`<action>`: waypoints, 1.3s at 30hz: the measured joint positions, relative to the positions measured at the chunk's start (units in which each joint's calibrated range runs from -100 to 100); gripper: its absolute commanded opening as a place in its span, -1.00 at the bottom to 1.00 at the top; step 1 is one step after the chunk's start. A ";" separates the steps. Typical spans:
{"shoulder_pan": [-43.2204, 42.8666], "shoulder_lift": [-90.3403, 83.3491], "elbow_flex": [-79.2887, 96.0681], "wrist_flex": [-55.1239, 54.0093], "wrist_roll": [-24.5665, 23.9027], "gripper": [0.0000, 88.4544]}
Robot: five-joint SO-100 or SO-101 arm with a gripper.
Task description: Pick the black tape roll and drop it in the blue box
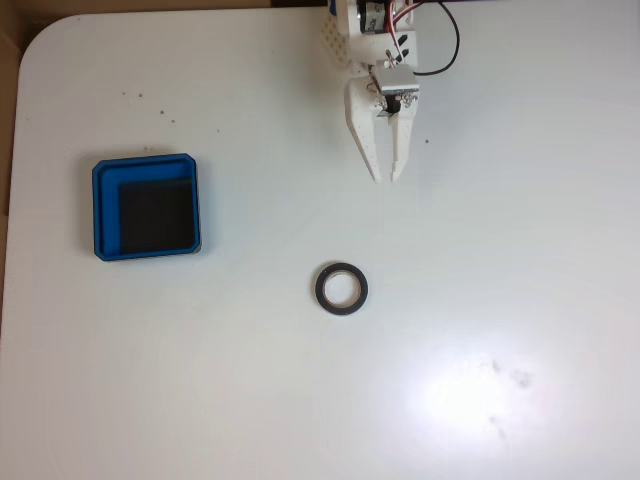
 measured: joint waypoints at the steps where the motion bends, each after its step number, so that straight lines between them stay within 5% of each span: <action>1: 0.00 0.00 0.00 0.00 0.00 -0.96; 28: 0.00 0.25 -0.09 0.00 0.00 -0.96; 39: 0.00 24.47 -13.45 -0.08 0.00 -0.96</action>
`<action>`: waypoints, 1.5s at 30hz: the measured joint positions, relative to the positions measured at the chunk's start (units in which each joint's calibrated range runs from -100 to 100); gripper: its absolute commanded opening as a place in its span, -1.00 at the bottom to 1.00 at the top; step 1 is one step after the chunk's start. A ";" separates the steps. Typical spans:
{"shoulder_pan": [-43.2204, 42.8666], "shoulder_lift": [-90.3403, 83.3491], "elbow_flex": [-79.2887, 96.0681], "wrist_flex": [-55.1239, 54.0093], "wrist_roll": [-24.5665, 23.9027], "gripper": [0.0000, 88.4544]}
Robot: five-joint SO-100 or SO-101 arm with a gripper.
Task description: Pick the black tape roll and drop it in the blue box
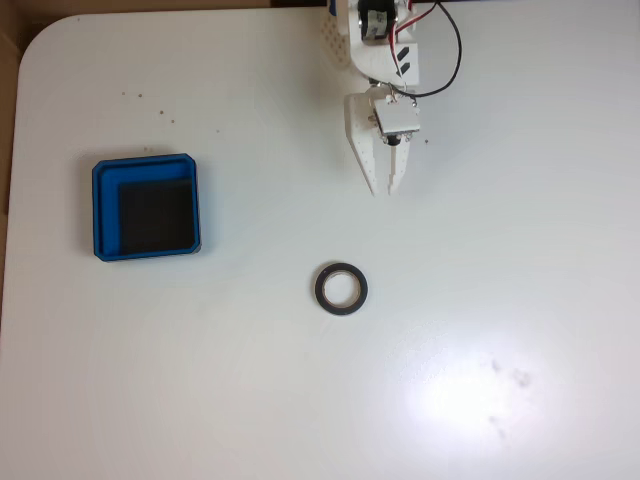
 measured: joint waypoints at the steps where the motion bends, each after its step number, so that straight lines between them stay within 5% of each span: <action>1: 0.00 1.95 -1.97 0.00 0.00 -0.96; 18: 0.10 29.13 -26.73 0.00 0.00 -0.96; 36: 10.79 50.38 -44.22 0.00 0.00 -0.96; 45: 11.48 54.28 -48.43 0.00 -0.17 -0.76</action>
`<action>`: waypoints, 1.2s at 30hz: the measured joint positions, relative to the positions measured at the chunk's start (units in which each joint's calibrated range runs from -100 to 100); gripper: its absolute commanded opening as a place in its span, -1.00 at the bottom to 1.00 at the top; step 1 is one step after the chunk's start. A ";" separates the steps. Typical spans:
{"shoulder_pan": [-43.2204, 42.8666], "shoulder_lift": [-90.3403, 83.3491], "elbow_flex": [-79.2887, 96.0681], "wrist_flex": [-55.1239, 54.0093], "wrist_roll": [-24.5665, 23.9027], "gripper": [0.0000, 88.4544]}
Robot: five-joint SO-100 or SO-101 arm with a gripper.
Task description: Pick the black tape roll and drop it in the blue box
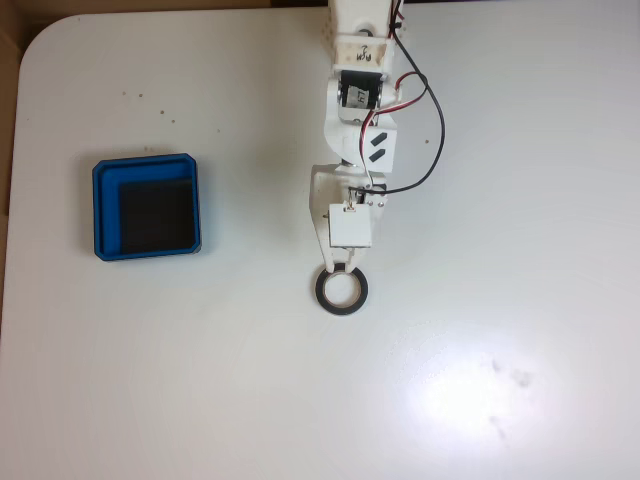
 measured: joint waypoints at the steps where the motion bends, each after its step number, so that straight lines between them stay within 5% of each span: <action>1: 0.00 0.00 0.00 0.00 0.00 -0.75; 36: -3.46 10.50 -5.20 0.00 0.00 -0.75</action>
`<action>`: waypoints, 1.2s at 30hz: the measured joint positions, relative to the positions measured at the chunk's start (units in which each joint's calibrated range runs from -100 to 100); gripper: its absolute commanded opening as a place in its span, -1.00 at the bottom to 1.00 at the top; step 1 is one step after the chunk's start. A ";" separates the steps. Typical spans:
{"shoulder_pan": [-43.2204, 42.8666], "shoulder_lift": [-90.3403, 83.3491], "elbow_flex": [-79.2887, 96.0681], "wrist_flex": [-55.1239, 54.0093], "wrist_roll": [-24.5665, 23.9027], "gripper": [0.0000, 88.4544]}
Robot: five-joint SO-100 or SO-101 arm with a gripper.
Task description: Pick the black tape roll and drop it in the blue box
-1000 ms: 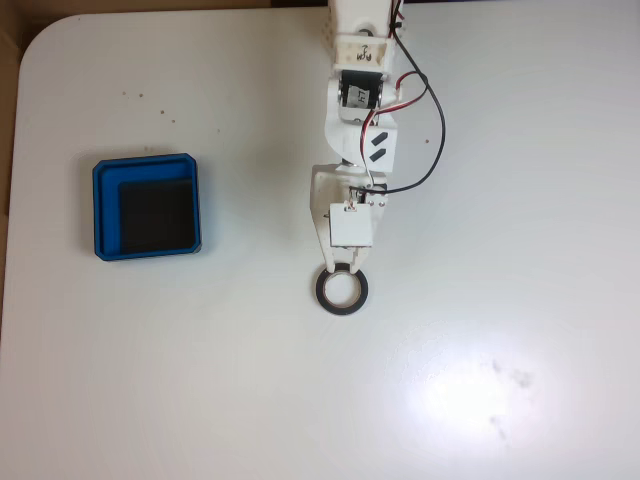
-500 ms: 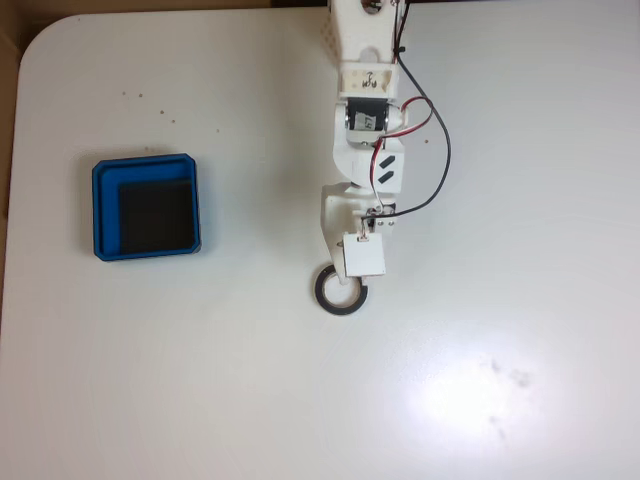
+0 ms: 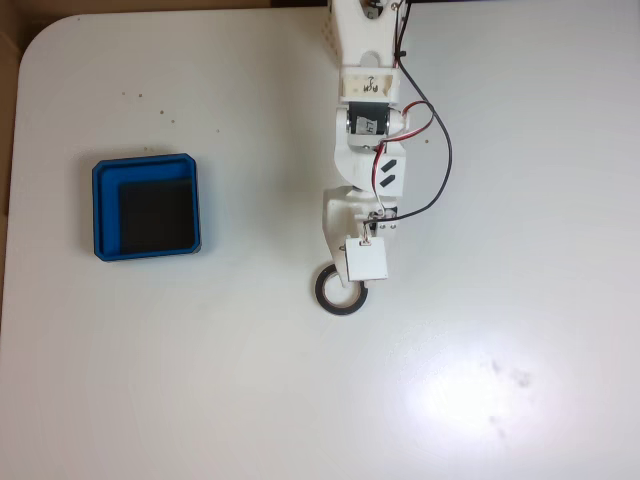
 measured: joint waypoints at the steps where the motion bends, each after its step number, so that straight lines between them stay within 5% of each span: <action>1: 0.00 0.00 0.00 0.00 0.00 -0.74; 36: -1.29 12.11 -7.80 6.49 0.42 -0.64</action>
